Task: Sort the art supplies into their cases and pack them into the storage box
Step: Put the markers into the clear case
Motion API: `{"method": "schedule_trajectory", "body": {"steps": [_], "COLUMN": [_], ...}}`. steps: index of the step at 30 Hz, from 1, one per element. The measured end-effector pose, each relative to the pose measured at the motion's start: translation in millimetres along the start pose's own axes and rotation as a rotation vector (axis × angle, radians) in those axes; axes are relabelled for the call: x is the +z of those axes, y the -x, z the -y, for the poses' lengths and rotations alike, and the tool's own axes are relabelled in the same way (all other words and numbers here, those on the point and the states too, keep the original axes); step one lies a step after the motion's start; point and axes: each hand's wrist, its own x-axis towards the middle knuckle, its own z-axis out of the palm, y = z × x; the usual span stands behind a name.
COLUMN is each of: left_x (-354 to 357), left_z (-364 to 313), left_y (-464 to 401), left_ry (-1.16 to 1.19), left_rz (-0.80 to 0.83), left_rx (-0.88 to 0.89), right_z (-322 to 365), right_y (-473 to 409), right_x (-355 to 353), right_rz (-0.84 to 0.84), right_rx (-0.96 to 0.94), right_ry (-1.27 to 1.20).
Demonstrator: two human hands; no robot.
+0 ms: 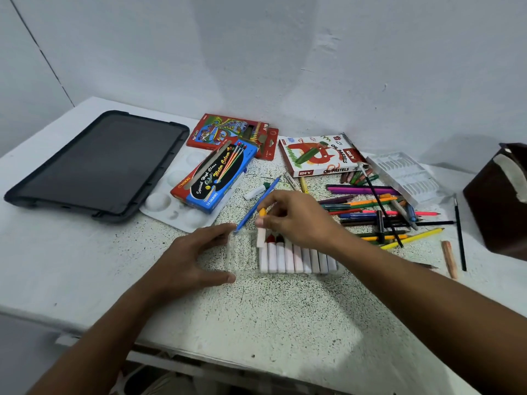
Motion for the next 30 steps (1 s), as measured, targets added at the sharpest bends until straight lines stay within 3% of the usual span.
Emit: {"method": "schedule_trajectory", "body": {"steps": [7, 13, 30], "left_x": [1, 2, 1], "left_z": [-2, 1, 3], "left_y": [-1, 0, -1], "left_ry": [-0.082, 0.027, 0.034], "left_rz": [-0.001, -0.001, 0.009], "left_rx": [0.027, -0.026, -0.039], "right_z": [-3, -3, -13], "right_y": [0, 1, 11], "right_x": [19, 24, 28], "right_rz": [0.007, -0.014, -0.022], "right_rx": [-0.015, -0.102, -0.223], "right_ry": [0.121, 0.305, 0.428]}}
